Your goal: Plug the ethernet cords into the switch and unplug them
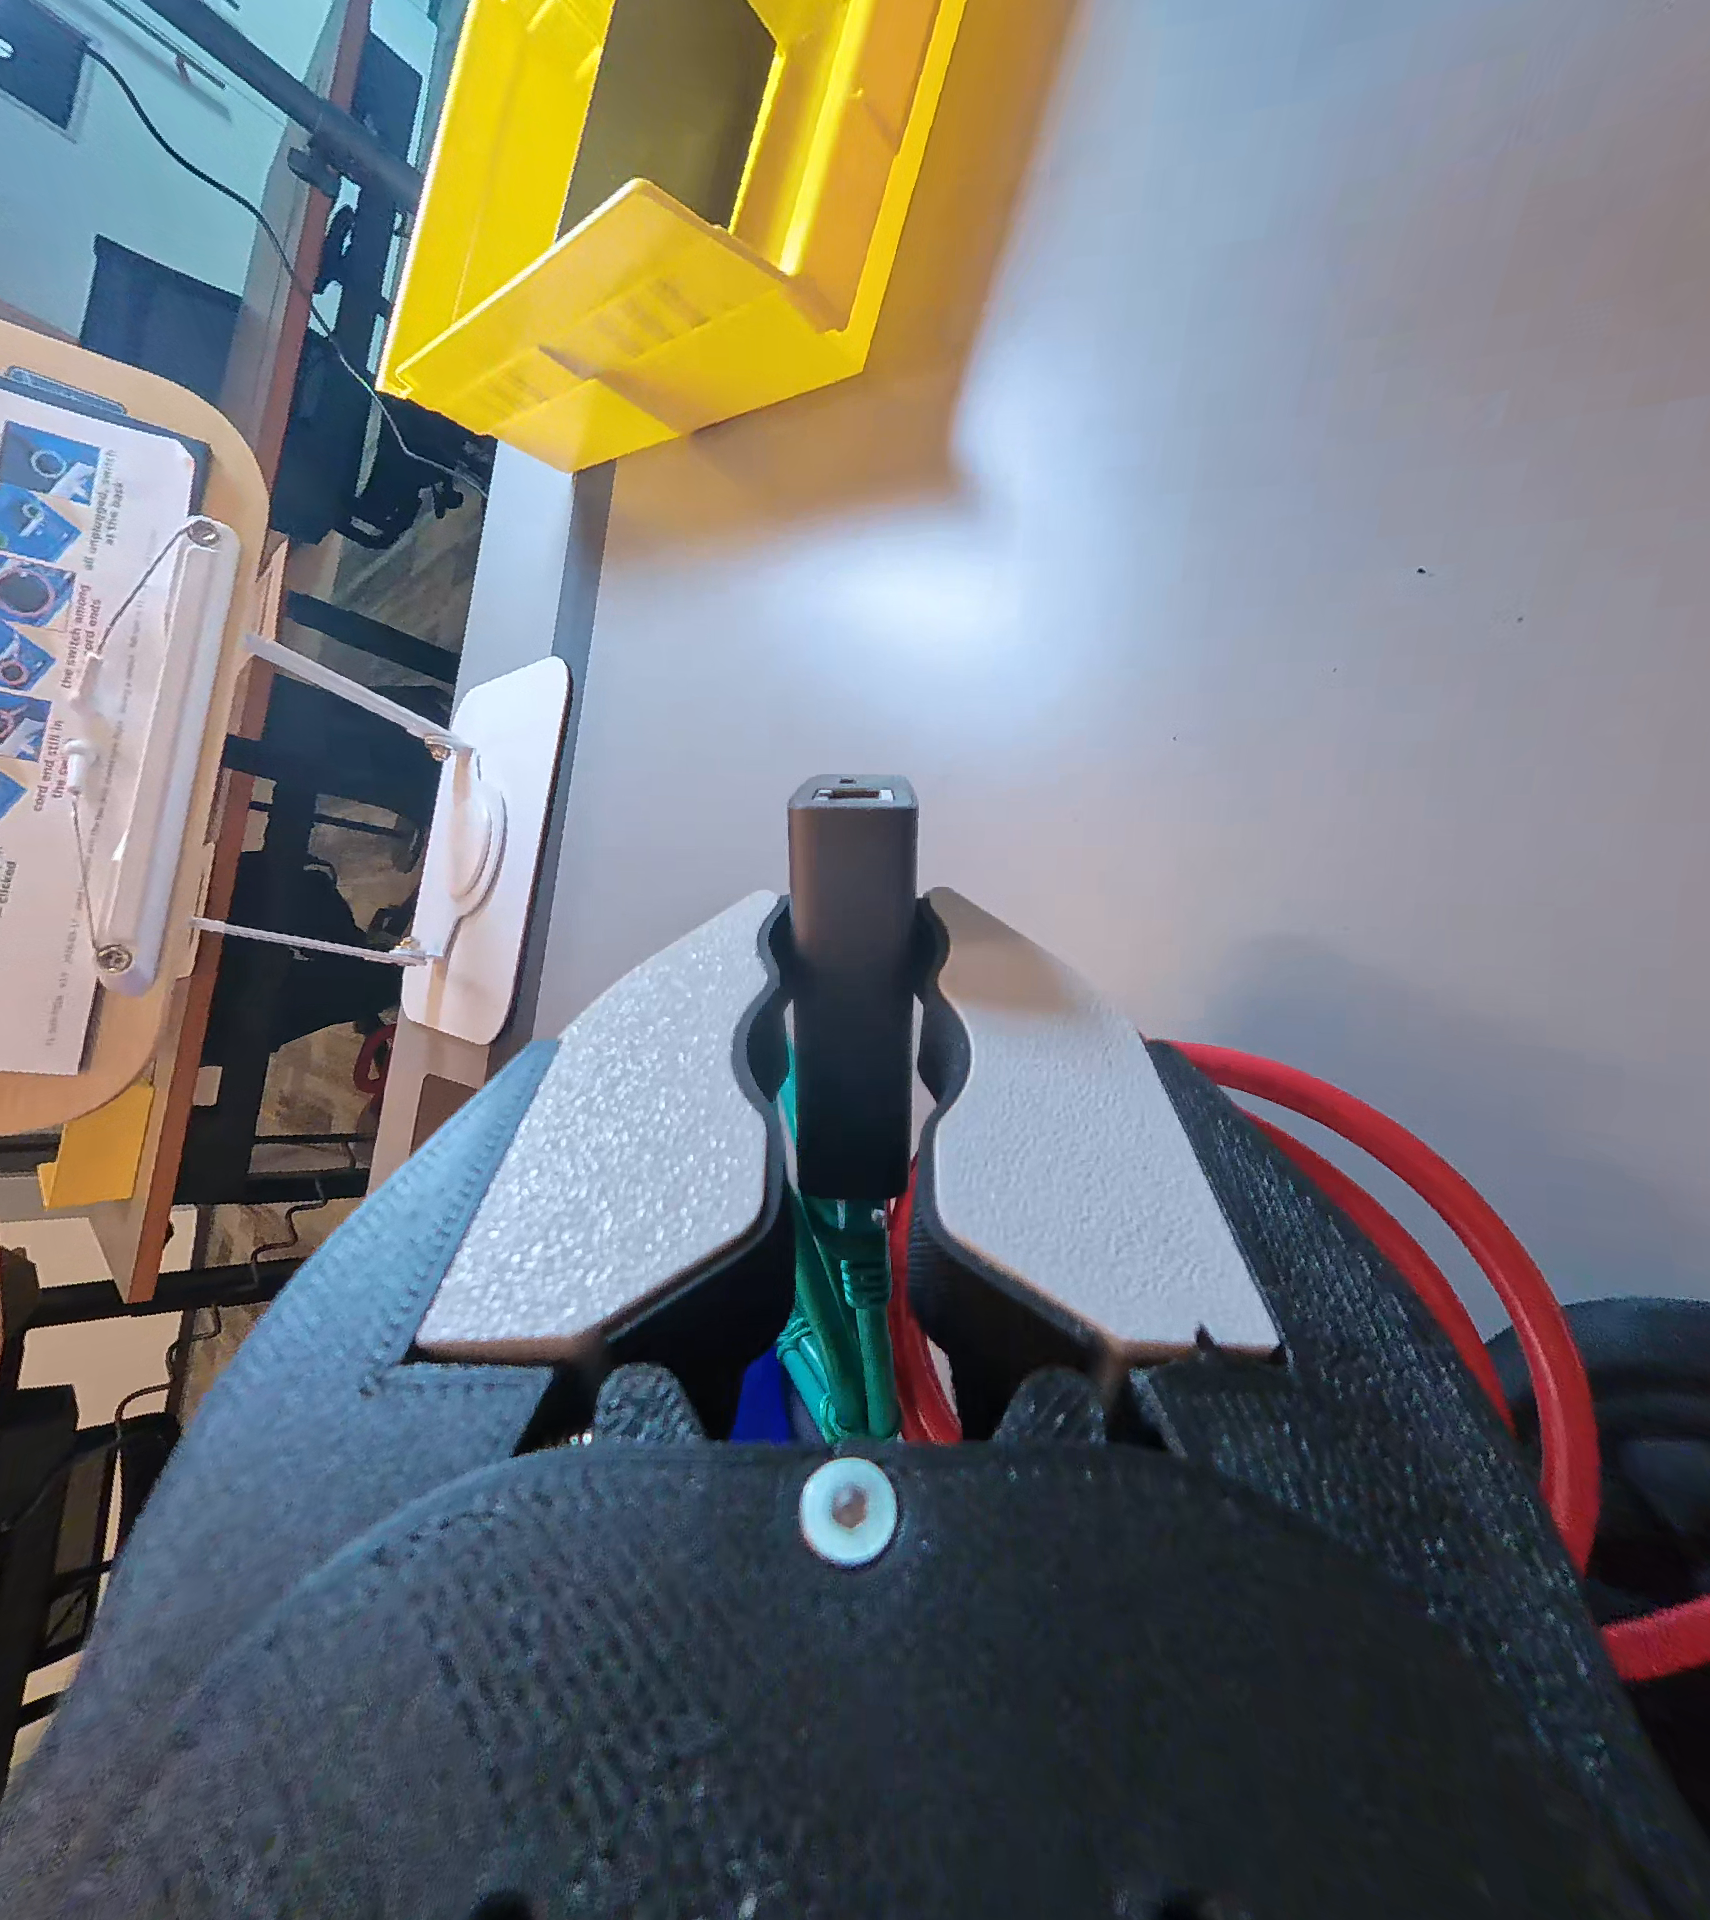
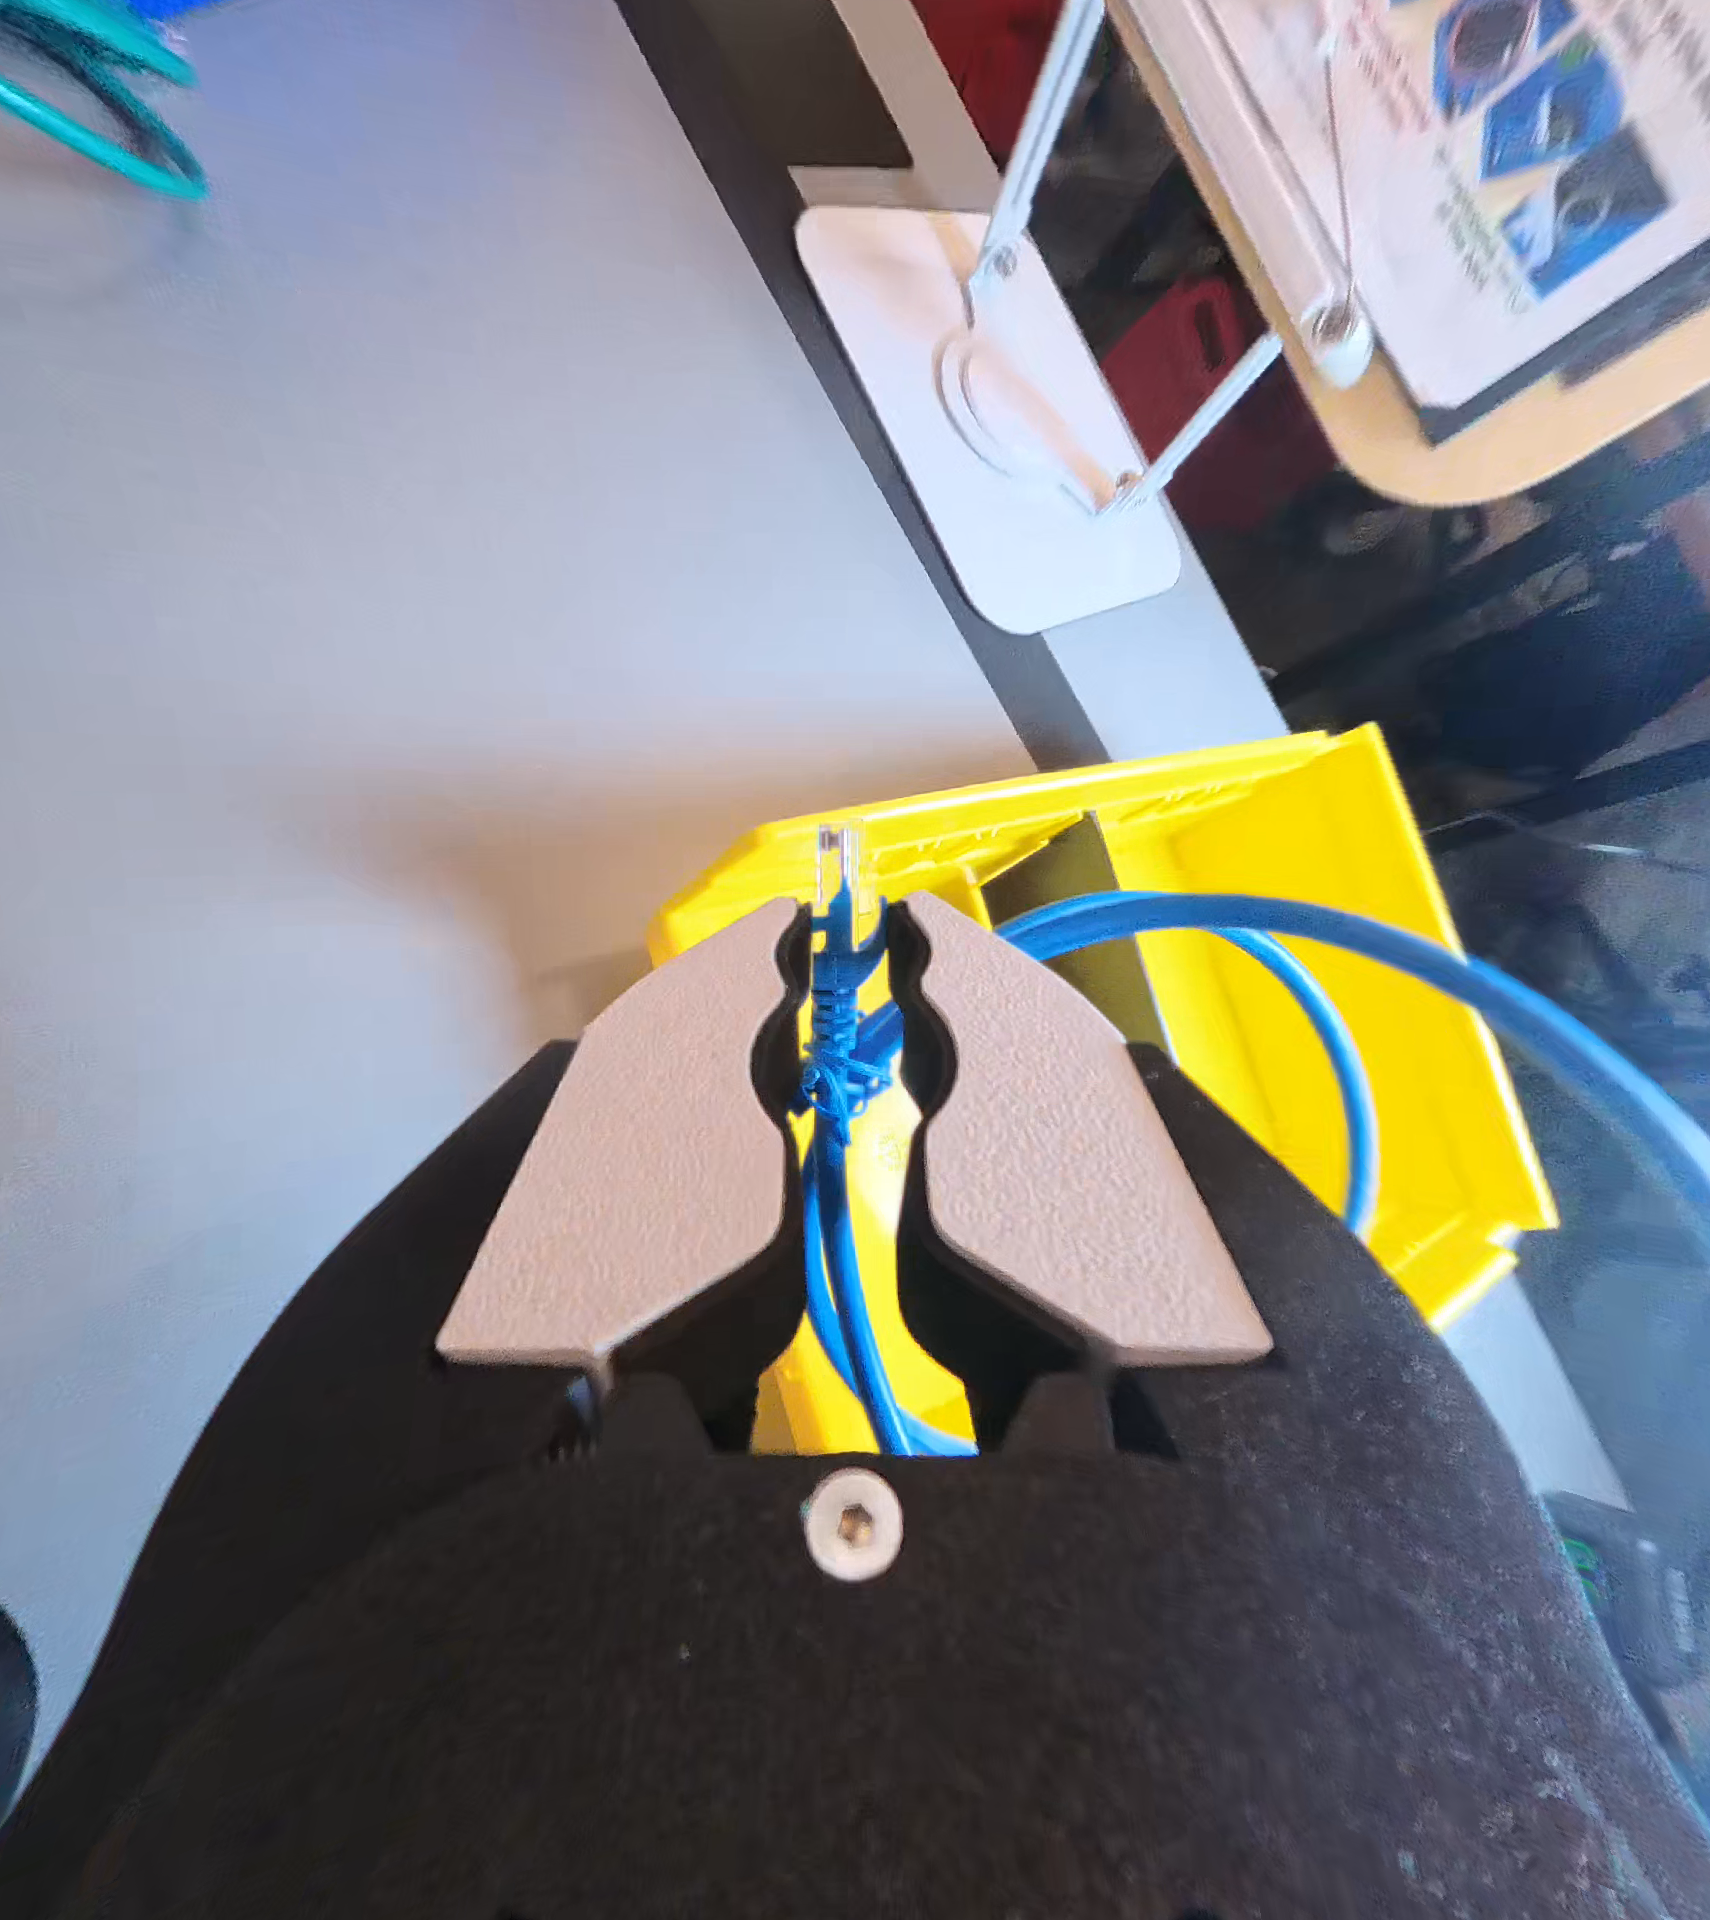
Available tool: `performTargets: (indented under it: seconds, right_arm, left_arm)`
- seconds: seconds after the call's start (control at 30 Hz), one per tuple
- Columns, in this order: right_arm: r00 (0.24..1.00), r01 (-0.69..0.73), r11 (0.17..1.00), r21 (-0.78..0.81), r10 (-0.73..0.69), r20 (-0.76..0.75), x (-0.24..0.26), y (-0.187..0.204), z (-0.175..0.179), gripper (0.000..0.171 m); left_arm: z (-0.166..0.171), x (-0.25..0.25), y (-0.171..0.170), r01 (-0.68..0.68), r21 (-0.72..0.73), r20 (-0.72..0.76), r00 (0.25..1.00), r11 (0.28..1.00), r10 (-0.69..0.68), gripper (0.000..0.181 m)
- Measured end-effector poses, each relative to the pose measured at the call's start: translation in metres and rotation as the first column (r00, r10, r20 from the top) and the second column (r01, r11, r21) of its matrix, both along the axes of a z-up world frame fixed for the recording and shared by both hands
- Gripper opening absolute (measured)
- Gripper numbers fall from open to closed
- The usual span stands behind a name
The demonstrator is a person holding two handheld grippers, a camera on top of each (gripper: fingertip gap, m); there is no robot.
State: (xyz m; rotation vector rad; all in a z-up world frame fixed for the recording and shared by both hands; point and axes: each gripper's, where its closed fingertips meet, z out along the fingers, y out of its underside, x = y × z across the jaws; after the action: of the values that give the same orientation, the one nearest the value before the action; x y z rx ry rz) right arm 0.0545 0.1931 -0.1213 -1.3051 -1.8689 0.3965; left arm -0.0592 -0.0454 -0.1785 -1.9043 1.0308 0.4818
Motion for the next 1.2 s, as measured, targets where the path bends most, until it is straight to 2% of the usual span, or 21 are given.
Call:
performTargets:
  seconds: [0.03, 0.13, 0.33, 0.43, 0.53, 0.63, 0.8, 0.87, 0.93, 0.97, 1.0, 1.1, 1.2]
  right_arm:
    - [1.0, 0.006, 1.0, -0.016, -0.006, 0.01, -0.003, 0.005, -0.006, 0.014]
    - [0.996, 0.074, 0.996, 0.045, -0.076, 0.049, -0.008, 0.029, -0.013, 0.019]
    - [0.978, 0.206, 0.974, 0.089, -0.204, -0.029, -0.012, 0.053, 0.004, 0.021]
    - [0.975, 0.209, 0.976, 0.067, -0.203, -0.088, -0.011, 0.044, 0.015, 0.022]
    - [0.987, 0.113, 0.993, 0.038, -0.108, -0.123, -0.011, 0.019, 0.018, 0.024]
    - [0.997, 0.073, 0.99, 0.118, -0.075, 0.011, -0.003, 0.008, -0.006, 0.043]
    - [0.975, -0.035, 0.906, 0.422, -0.061, 0.213, -0.001, 0.011, -0.041, 0.053]
    - [0.954, -0.069, 0.841, 0.537, -0.101, 0.281, -0.002, 0.02, -0.045, 0.041]
    - [0.927, -0.11, 0.739, 0.665, -0.165, 0.337, 0.002, 0.037, -0.041, 0.029]
    - [0.919, -0.131, 0.717, 0.685, -0.171, 0.355, 0.003, 0.042, -0.04, 0.024]
    - [0.916, -0.136, 0.722, 0.679, -0.17, 0.363, 0.004, 0.046, -0.04, 0.016]
    - [0.909, -0.105, 0.752, 0.65, -0.193, 0.37, 0.012, 0.059, -0.031, 0.008]
    - [0.93, 0.101, 0.792, 0.602, -0.29, 0.227, 0.02, 0.077, 0.003, 0.006]
  left_arm:
    - [-0.001, 0.0, 0.0, -0.002, -0.003, 0.003, 1.0, 1.0, 0.002, 0.022]
    - [-0.006, 0.001, 0.001, 0.001, -0.019, 0.013, 1.0, 1.0, 0.0, 0.022]
    - [-0.011, 0.002, 0.002, 0.003, -0.03, 0.013, 1.0, 1.0, -0.003, 0.022]
    - [-0.011, 0.002, 0.002, 0.004, -0.027, 0.023, 1.0, 1.0, -0.003, 0.021]
    - [-0.011, 0.002, 0.002, 0.006, -0.026, 0.021, 1.0, 1.0, -0.005, 0.021]
    - [-0.013, 0.003, 0.002, 0.009, -0.03, 0.017, 1.0, 0.999, -0.009, 0.021]
    - [-0.016, 0.005, 0.003, 0.014, -0.041, 0.012, 1.0, 0.999, -0.013, 0.021]
    - [-0.018, 0.005, 0.003, 0.013, -0.047, 0.012, 1.0, 0.999, -0.013, 0.021]
    - [-0.019, 0.005, 0.002, 0.014, -0.05, 0.012, 1.0, 0.999, -0.013, 0.021]
    - [-0.019, 0.005, 0.002, 0.014, -0.051, 0.011, 1.0, 0.999, -0.013, 0.021]
    - [-0.019, 0.004, 0.001, 0.013, -0.05, 0.01, 1.0, 0.999, -0.012, 0.021]
    - [-0.018, 0.003, 0.001, 0.01, -0.048, 0.014, 1.0, 0.999, -0.01, 0.021]
    - [-0.019, 0.002, 0.001, 0.01, -0.05, 0.016, 1.0, 0.999, -0.009, 0.022]
